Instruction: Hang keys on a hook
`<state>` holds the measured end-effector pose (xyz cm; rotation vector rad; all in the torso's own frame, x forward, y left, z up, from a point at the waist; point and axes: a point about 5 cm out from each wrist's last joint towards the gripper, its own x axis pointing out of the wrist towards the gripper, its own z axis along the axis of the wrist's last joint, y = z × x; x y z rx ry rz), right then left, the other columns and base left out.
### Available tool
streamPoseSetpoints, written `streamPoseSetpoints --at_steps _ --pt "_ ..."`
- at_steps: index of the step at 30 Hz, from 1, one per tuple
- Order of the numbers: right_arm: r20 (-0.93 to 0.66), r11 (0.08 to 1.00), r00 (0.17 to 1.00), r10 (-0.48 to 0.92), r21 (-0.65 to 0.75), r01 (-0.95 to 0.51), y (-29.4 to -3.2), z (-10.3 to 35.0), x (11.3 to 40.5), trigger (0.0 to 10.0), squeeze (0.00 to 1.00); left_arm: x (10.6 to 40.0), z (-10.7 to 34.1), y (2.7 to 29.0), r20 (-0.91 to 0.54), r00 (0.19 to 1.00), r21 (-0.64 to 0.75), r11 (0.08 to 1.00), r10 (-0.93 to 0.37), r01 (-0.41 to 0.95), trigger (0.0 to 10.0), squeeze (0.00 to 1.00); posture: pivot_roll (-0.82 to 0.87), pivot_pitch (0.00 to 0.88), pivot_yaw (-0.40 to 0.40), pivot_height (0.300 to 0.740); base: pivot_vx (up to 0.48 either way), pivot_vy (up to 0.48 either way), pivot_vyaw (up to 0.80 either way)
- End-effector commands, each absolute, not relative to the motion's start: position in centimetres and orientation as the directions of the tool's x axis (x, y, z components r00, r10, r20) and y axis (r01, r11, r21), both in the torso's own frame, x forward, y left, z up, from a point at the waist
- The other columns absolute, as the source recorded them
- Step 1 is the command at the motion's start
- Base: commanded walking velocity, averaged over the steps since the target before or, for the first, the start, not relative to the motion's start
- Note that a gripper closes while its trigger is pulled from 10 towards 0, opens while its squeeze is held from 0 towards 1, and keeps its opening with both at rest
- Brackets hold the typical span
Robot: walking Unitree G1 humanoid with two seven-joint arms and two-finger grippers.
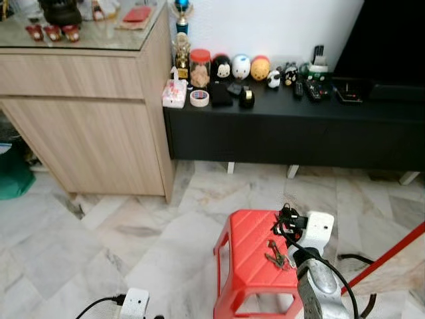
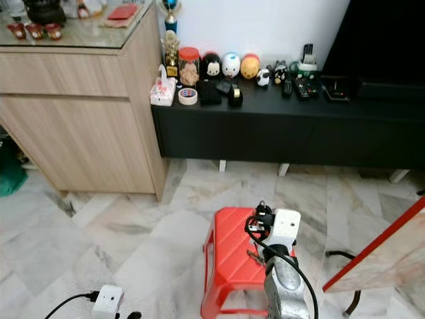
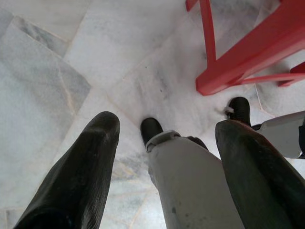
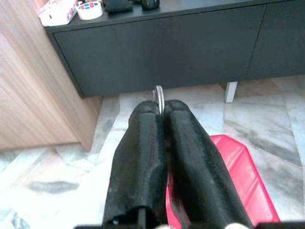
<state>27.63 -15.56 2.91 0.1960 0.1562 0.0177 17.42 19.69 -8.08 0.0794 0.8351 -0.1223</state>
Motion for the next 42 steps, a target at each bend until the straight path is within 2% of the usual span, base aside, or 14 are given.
streamPoseSetpoints --at_steps 1,30,42 --pt "-0.152 0.980 0.988 0.011 0.198 0.019 -16.08 2.91 27.85 10.0 0.00 16.88 -8.36 19.70 -0.758 0.648 0.021 0.990 -0.075 0.139 10.0 0.00 0.02 0.031 -0.028 0.740 -0.262 0.000 0.00" --pt "-0.168 0.978 0.986 -0.002 0.207 0.037 -16.12 2.36 28.20 10.0 0.00 17.09 -8.23 19.83 -0.753 0.654 0.020 0.991 -0.074 0.136 10.0 0.00 0.01 0.000 -0.024 0.740 -0.260 0.000 0.00" --pt "-0.169 0.976 0.986 -0.002 0.216 0.039 -15.88 2.25 28.29 10.0 0.00 17.11 -8.24 20.00 -0.756 0.652 0.026 0.993 -0.057 0.116 10.0 0.00 0.01 0.000 -0.026 0.740 0.000 0.000 0.00"
